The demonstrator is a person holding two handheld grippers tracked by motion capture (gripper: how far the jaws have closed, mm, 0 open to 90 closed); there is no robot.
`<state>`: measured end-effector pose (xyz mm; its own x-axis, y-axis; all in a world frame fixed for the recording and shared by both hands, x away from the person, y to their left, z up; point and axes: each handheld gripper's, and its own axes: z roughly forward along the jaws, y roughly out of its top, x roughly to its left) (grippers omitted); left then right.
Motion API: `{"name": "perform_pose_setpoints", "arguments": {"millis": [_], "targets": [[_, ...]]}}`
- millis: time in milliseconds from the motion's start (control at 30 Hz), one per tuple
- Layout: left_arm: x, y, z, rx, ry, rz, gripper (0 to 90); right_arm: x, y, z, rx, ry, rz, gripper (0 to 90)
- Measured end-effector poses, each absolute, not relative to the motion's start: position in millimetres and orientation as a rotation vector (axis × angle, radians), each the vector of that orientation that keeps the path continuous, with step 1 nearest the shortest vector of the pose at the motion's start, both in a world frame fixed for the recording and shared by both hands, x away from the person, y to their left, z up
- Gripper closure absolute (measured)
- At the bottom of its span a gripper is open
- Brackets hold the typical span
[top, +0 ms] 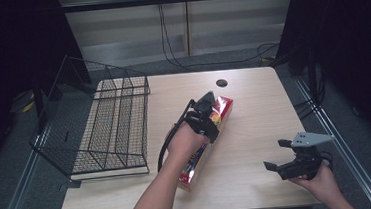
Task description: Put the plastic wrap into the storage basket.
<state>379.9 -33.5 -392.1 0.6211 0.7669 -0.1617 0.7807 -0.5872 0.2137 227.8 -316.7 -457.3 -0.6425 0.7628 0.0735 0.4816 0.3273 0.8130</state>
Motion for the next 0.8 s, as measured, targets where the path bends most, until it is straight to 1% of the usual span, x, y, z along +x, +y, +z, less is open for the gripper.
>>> {"name": "perform_pose_setpoints", "arguments": {"millis": [100,433,533,800], "targets": [[383,-27,-388,2.561,1.27,-0.105,45.2,228,-315,-457,1.101,2.278,1.22,1.3],[391,-19,-366,2.554,1.326,-0.091,45.2,227,-312,-458,1.082,2.3,1.216,0.5],[392,-18,-362,2.549,1.333,-0.071,45.2,226,-312,-457,1.081,2.295,1.215,0.5],[397,-12,-350,2.526,1.356,-0.07,45.2,226,-312,-456,1.08,2.29,1.22,0.5]]}}
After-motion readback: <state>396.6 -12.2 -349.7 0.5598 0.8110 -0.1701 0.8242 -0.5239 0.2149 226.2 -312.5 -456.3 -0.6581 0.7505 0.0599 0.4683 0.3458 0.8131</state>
